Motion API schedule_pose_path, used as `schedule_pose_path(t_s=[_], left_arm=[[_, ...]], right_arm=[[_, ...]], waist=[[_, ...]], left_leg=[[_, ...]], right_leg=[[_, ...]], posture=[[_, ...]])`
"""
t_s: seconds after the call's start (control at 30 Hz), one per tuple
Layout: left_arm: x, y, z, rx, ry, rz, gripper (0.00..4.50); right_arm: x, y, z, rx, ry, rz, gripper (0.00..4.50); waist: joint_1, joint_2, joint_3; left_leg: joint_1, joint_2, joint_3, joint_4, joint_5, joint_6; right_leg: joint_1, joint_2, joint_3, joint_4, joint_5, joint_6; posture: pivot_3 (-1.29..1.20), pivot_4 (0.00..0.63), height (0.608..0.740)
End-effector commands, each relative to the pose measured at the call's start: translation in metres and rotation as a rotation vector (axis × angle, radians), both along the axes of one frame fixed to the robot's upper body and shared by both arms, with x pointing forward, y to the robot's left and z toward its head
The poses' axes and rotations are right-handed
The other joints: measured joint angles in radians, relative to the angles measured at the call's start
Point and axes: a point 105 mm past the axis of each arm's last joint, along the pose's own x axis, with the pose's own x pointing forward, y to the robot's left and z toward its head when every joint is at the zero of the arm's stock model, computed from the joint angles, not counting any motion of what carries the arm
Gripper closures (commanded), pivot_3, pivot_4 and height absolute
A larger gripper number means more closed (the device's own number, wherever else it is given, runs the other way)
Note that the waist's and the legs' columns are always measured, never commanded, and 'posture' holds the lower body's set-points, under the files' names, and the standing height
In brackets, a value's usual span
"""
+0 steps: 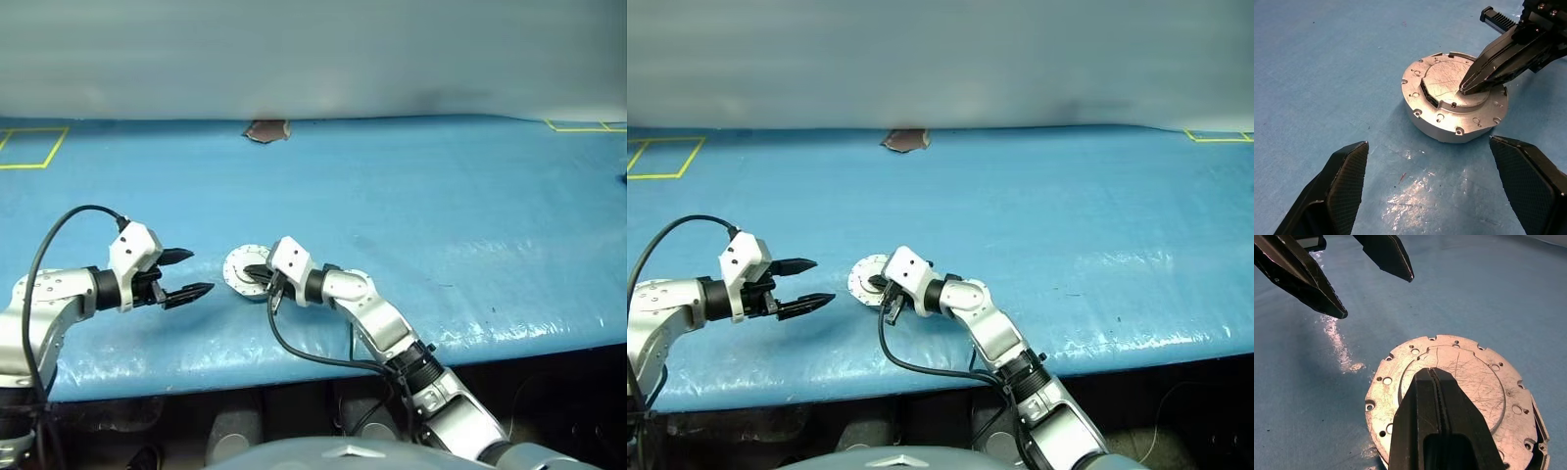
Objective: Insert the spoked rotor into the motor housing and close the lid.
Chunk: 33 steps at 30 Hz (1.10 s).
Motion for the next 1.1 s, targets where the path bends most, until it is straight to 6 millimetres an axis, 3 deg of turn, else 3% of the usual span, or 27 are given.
schedule_pose_path(t_s=[0.03, 0.1, 0.33, 0.63, 0.83, 0.93, 1.03, 1.1], left_arm=[[0.003, -0.004, 0.007, -0.014, -0.027, -0.014, 0.19], [0.004, -0.006, 0.007, -0.014, -0.029, -0.017, 0.18], [0.009, -0.009, 0.008, -0.014, -0.032, -0.033, 0.18], [0.01, -0.011, 0.007, -0.015, -0.031, -0.039, 0.18], [0.008, -0.008, 0.006, -0.011, -0.029, -0.027, 0.18], [0.008, -0.008, 0.005, -0.019, -0.024, -0.013, 0.18], [0.007, -0.008, 0.004, -0.018, -0.025, -0.009, 0.18], [0.008, -0.007, 0.004, -0.017, -0.026, -0.007, 0.18]], right_arm=[[-0.004, -0.007, -0.019, -0.011, 0.095, -0.032, 4.32], [-0.004, -0.008, -0.008, 0.016, 0.068, -0.027, 3.91], [0.004, -0.008, 0.028, 0.122, -0.01, -0.054, 1.68], [0.003, -0.002, 0.023, 0.119, 0.03, -0.027, 1.68], [0.005, 0.001, 0.031, 0.161, 0.018, -0.037, 1.68], [0.006, 0.0, 0.029, 0.144, 0.019, -0.04, 1.1], [0.012, 0.0, 0.031, 0.148, -0.003, -0.078, 0.15], [0.013, 0.0, 0.031, 0.142, -0.011, -0.074, 0.07]], waist=[[0.0, 0.0, 0.0], [0.0, 0.0, 0.0], [0.003, 0.0, 0.0], [0.003, -0.001, 0.001], [0.002, -0.001, 0.001], [0.003, -0.001, 0.001], [0.003, -0.001, 0.001], [0.003, -0.001, 0.001]], left_leg=[[0.0, 0.0, 0.0, 0.0, 0.0, 0.0], [0.0, 0.0, 0.0, 0.0, 0.0, 0.0], [-0.005, 0.0, 0.001, -0.002, 0.0, 0.0], [-0.011, 0.0, 0.001, -0.003, 0.0, 0.0], [-0.011, 0.0, 0.001, -0.003, 0.0, 0.0], [-0.011, 0.0, 0.001, -0.003, 0.0, 0.0], [-0.011, 0.0, 0.001, -0.003, 0.0, 0.0], [-0.011, 0.0, 0.001, -0.003, 0.0, 0.0]], right_leg=[[0.0, 0.0, 0.0, 0.0, 0.0, 0.0], [0.0, -0.001, 0.0, 0.0, 0.0, 0.0], [-0.001, -0.001, 0.0, -0.001, 0.0, 0.0], [-0.006, 0.0, 0.0, -0.002, 0.0, 0.0], [-0.006, 0.0, 0.0, -0.002, 0.0, 0.0], [-0.006, 0.0, -0.001, -0.002, 0.0, 0.0], [-0.006, 0.0, -0.001, -0.002, 0.0, 0.0], [-0.006, 0.0, -0.001, -0.002, 0.0, 0.0]], posture=[[0.0, 0.15, 0.74], [0.0, 0.15, 0.74], [0.0, 0.15, 0.74], [0.0, 0.15, 0.74], [0.0, 0.15, 0.74], [0.0, 0.15, 0.74], [0.0, 0.15, 0.74], [0.0, 0.15, 0.74]])
